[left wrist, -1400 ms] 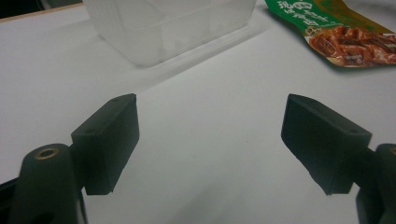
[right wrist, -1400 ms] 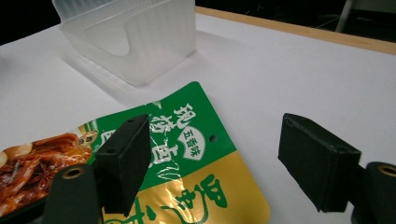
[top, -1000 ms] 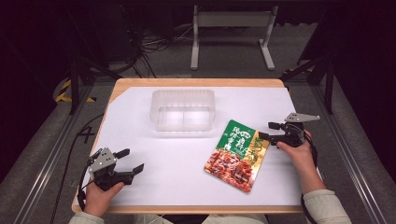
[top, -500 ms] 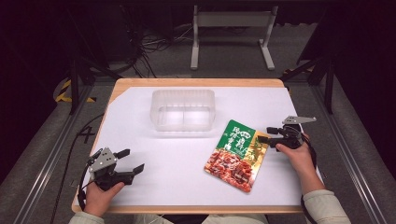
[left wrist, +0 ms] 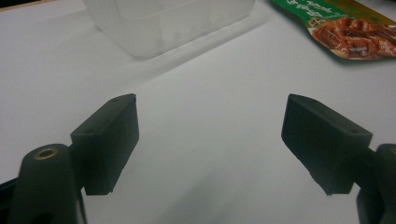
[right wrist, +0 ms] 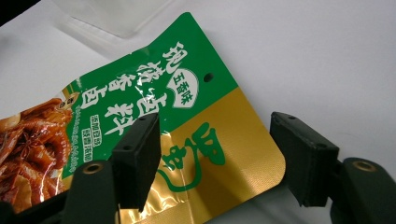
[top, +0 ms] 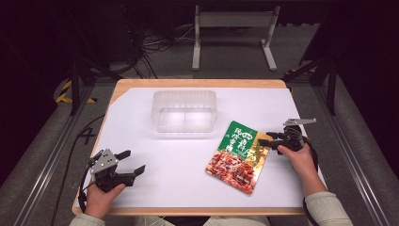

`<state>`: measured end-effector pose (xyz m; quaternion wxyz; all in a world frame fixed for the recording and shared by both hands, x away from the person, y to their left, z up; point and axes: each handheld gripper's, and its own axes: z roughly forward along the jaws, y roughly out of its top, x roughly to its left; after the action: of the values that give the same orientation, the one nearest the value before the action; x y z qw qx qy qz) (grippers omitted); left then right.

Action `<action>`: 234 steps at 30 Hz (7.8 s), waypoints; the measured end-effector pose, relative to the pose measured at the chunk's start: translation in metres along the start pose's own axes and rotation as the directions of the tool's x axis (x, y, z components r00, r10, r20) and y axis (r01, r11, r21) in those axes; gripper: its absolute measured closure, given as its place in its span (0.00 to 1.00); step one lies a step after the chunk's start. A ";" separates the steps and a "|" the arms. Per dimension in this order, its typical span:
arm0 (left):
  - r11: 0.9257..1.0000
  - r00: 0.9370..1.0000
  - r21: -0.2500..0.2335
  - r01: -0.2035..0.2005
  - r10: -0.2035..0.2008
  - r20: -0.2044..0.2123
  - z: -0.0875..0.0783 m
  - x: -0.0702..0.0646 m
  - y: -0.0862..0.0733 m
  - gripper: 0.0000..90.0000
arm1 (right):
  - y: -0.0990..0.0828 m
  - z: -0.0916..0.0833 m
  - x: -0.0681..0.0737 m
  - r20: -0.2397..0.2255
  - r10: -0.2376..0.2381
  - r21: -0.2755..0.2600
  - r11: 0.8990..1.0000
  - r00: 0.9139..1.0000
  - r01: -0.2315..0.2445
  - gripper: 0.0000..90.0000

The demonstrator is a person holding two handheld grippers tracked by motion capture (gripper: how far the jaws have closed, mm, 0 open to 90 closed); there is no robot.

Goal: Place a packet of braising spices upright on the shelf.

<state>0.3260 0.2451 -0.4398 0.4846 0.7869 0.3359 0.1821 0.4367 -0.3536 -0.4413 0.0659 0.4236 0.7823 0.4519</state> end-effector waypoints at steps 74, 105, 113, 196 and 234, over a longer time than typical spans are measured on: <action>0.990 0.994 -0.137 0.043 -0.028 0.106 0.004 -0.026 0.040 0.30 | 0.050 -0.068 0.116 0.003 -0.328 -0.121 0.938 0.945 0.325 1.00; 0.984 0.974 -0.179 0.004 0.036 0.224 0.042 -0.065 0.088 0.23 | 0.084 -0.072 0.205 -0.079 -0.506 -0.262 0.842 0.859 0.472 1.00; 0.981 0.959 -0.191 0.041 0.015 0.281 0.052 -0.075 0.093 0.24 | 0.086 -0.059 0.220 -0.113 -0.516 -0.295 0.833 0.849 0.468 1.00; 0.990 0.948 -0.134 -0.032 0.073 0.309 0.042 -0.067 0.092 0.48 | 0.068 0.025 0.208 -0.230 -0.535 -0.153 0.845 0.813 0.513 1.00; 0.992 0.973 -0.126 -0.027 0.055 0.222 0.030 -0.032 0.045 0.39 | 0.163 0.020 0.147 -0.039 -0.341 -0.176 0.928 0.939 0.329 1.00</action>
<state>0.3376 0.1895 -0.4133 0.5629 0.7781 0.2508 0.1218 0.4517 -0.1966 -0.2877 0.1505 0.2610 0.8043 0.5123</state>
